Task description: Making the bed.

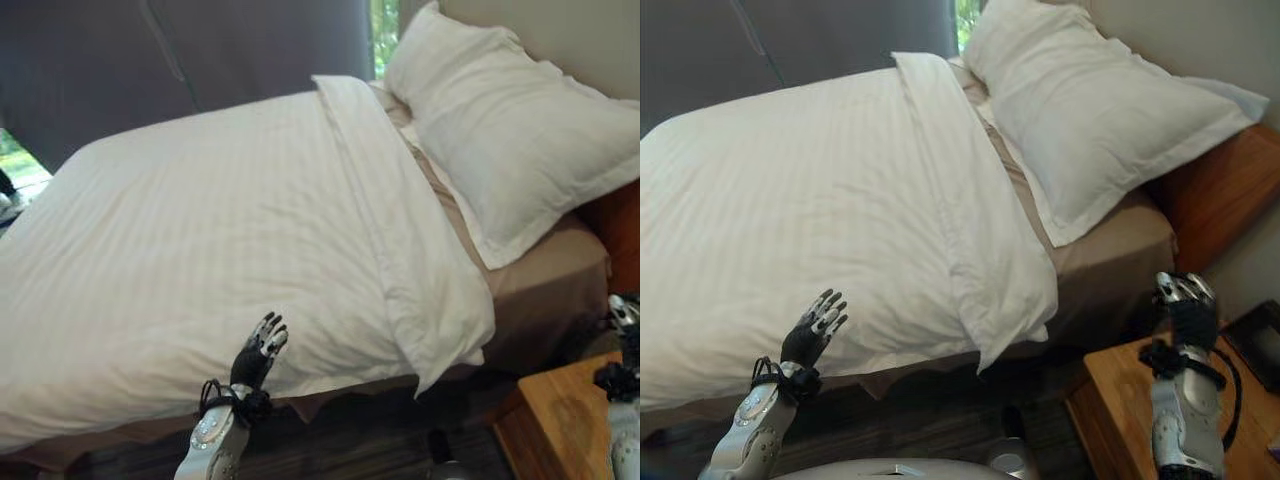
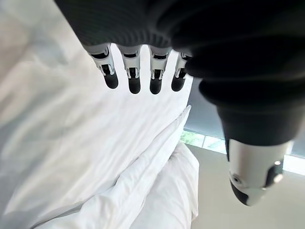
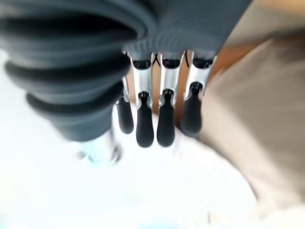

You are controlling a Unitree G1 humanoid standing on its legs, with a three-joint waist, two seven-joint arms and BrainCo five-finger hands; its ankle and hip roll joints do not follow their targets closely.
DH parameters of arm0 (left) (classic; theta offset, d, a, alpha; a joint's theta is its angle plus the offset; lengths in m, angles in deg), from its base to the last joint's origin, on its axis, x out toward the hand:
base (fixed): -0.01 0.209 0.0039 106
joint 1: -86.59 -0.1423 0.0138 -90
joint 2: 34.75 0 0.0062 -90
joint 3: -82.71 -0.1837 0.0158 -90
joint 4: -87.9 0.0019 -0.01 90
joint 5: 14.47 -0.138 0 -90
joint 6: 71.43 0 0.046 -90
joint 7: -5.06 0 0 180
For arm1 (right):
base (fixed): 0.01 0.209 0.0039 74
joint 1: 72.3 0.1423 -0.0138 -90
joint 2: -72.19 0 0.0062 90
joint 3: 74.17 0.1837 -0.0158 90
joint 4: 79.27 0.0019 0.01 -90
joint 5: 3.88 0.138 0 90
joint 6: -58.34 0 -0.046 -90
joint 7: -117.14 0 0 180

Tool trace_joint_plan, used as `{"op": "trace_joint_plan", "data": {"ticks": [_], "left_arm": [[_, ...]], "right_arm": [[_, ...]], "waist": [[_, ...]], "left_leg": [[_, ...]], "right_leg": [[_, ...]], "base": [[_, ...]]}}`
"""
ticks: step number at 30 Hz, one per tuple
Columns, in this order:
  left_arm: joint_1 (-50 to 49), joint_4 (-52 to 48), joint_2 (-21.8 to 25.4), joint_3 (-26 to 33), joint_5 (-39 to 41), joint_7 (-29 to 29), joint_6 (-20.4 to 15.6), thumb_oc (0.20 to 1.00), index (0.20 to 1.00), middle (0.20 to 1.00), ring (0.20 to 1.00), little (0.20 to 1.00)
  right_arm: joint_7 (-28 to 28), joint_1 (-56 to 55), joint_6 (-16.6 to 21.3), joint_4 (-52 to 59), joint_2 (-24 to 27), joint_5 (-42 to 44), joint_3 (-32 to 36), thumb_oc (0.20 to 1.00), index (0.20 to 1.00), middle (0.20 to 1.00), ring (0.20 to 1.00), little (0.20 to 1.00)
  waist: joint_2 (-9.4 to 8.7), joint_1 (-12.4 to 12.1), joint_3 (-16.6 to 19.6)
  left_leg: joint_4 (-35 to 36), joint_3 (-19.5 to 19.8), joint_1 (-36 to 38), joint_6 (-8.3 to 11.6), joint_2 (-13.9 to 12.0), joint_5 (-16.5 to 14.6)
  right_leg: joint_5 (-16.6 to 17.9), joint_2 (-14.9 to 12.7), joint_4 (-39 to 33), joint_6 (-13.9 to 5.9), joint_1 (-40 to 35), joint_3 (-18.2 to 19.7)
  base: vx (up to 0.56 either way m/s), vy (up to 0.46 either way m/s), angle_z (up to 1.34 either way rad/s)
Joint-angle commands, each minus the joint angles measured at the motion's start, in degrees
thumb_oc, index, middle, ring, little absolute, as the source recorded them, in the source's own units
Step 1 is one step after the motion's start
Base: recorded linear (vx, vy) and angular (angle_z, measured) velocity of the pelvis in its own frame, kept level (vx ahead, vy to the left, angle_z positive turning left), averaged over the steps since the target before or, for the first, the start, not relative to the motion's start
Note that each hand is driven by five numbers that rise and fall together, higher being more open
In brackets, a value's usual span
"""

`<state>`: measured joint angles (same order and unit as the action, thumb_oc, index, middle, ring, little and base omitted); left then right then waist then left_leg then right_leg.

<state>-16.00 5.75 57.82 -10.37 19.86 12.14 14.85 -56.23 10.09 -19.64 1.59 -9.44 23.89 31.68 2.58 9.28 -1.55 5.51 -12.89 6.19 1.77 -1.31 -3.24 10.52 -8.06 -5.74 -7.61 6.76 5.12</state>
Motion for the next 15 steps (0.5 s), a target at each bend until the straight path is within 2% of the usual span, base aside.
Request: {"op": "trace_joint_plan", "data": {"ticks": [1,2,4,5,6,7,8,9,10,11,13,14,15], "left_arm": [[3.8,0.9,2.2,-0.6,-3.7,-0.5,-3.5,1.000,1.000,1.000,1.000,1.000],[3.8,1.0,2.2,-0.5,-3.7,-0.5,-3.5,1.000,1.000,1.000,1.000,1.000],[3.7,0.9,1.7,-1.2,-3.9,-0.5,-3.6,1.000,1.000,1.000,1.000,1.000],[4.1,1.6,1.4,-2.5,-4.4,-0.4,-3.6,1.000,1.000,1.000,1.000,1.000],[4.1,1.6,1.4,-2.4,-4.4,-0.4,-3.6,1.000,1.000,1.000,1.000,1.000],[4.8,2.2,1.9,-3.8,-5.1,-0.5,-3.8,1.000,1.000,1.000,1.000,1.000],[5.4,2.3,2.3,-4.3,-5.3,-0.6,-4.2,1.000,1.000,1.000,1.000,1.000],[5.4,2.3,2.3,-4.3,-5.3,-0.6,-4.2,1.000,1.000,1.000,1.000,1.000],[6.2,2.3,2.9,-4.4,-5.4,-1.1,-4.7,1.000,1.000,1.000,1.000,1.000],[6.3,2.3,2.9,-4.3,-5.0,-1.2,-5.0,1.000,1.000,1.000,1.000,1.000],[6.1,1.9,3.1,-3.7,-3.9,-1.8,-5.7,1.000,1.000,1.000,1.000,1.000],[6.1,1.9,3.1,-3.7,-3.9,-1.8,-5.7,1.000,1.000,1.000,1.000,1.000],[6.2,1.6,3.1,-3.9,-3.5,-2.2,-5.9,1.000,1.000,1.000,1.000,1.000]], "right_arm": [[-4.8,2.4,1.3,-3.1,-2.0,-4.9,-5.5,1.000,1.000,1.000,1.000,1.000],[-4.8,2.4,1.3,-3.0,-2.0,-4.9,-5.5,1.000,1.000,1.000,1.000,1.000],[-7.9,2.0,0.3,-2.0,-2.7,-4.4,-10.1,1.000,1.000,1.000,1.000,1.000],[-10.3,1.7,-0.7,-0.9,-3.6,-5.2,-15.3,1.000,1.000,1.000,1.000,1.000],[-10.3,1.7,-0.6,-0.9,-3.6,-5.2,-15.3,1.000,1.000,1.000,1.000,1.000],[-11.2,2.1,-1.3,-0.5,-4.3,-5.0,-19.0,1.000,1.000,1.000,1.000,1.000],[-12.0,2.3,-1.5,0.0,-4.6,-4.6,-21.1,1.000,1.000,1.000,1.000,1.000],[-12.0,2.3,-1.5,0.0,-4.6,-4.6,-21.1,1.000,1.000,1.000,1.000,1.000],[-12.9,2.7,-1.9,1.1,-4.4,-4.5,-23.8,1.000,1.000,1.000,1.000,1.000],[-13.0,3.0,-1.9,1.1,-4.1,-5.1,-24.4,1.000,1.000,1.000,1.000,1.000],[-13.1,3.3,-1.6,3.5,-2.9,-6.5,-24.5,1.000,1.000,1.000,1.000,1.000],[-13.1,3.3,-1.6,3.5,-2.9,-6.5,-24.5,1.000,1.000,1.000,1.000,1.000],[-12.6,3.4,-1.5,3.4,-2.6,-6.4,-24.1,1.000,1.000,1.000,1.000,1.000]], "waist": [[-1.58,-0.1,-2.0],[-1.66,0.0,-2.1],[-2.18,-0.4,-2.2],[-2.32,-1.0,-2.9],[-2.36,-0.9,-2.9],[-2.00,-0.5,-4.0],[-1.79,-0.3,-4.2],[-1.83,-0.2,-4.2],[-1.40,-1.2,-3.9],[-1.37,-1.4,-3.6],[-1.23,-2.6,-2.7],[-1.17,-2.5,-2.5],[-1.17,-3.4,-1.8]], "left_leg": [[-0.5,5.2,-1.8,-0.42,-0.3,1.9],[-0.5,5.2,-1.8,-0.43,-0.3,1.9],[-0.5,5.1,-1.5,-0.65,-0.3,2.0],[-0.5,5.1,-1.4,-0.85,-0.3,2.6],[-0.5,5.2,-1.4,-0.85,-0.3,2.6],[-0.6,6.9,-1.7,-1.10,-0.4,3.2],[-0.7,8.2,-2.2,-1.09,-0.4,3.6],[-0.7,8.3,-2.2,-1.09,-0.3,3.6],[-0.7,11.9,-3.4,-0.35,-0.3,4.7],[-0.6,13.4,-3.7,-0.06,-0.4,4.9],[-0.6,19.4,-4.7,0.82,-0.7,5.6],[-0.6,19.5,-5.0,0.84,-0.8,5.7],[-0.7,22.1,-5.7,1.26,-1.0,6.1]], "right_leg": [[-5.6,1.3,1.3,-0.86,-4.8,-2.0],[-5.7,1.3,1.3,-0.87,-4.9,-2.0],[-5.3,1.4,1.5,-1.06,-5.0,-2.1],[-6.2,1.5,5.6,-1.09,-4.3,-2.7],[-6.4,1.5,5.9,-1.09,-4.1,-2.7],[-8.1,2.8,11.0,-1.29,-2.6,0.4],[-9.2,3.9,12.4,-1.23,-2.2,2.9],[-9.4,3.9,12.6,-1.21,-2.1,2.9],[-10.5,3.2,12.9,-0.76,-2.8,4.7],[-10.5,2.2,12.5,-0.75,-3.4,4.4],[-10.9,0.5,12.2,-0.98,-5.6,5.2],[-10.7,0.6,12.0,-0.97,-5.4,5.1],[-11.1,0.2,12.1,-1.13,-6.2,6.1]], "base": [[-0.05,0.022,-0.01],[-0.06,0.021,-0.05],[-0.09,0.005,-0.07],[-0.11,0.007,0.00],[-0.16,0.012,0.10],[-0.12,0.004,0.13],[-0.12,0.003,0.19],[-0.10,-0.089,0.55],[-0.08,-0.156,0.63],[-0.09,-0.255,0.93],[-0.03,-0.227,1.22],[-0.02,-0.187,1.67],[-0.12,-0.243,1.96]]}}
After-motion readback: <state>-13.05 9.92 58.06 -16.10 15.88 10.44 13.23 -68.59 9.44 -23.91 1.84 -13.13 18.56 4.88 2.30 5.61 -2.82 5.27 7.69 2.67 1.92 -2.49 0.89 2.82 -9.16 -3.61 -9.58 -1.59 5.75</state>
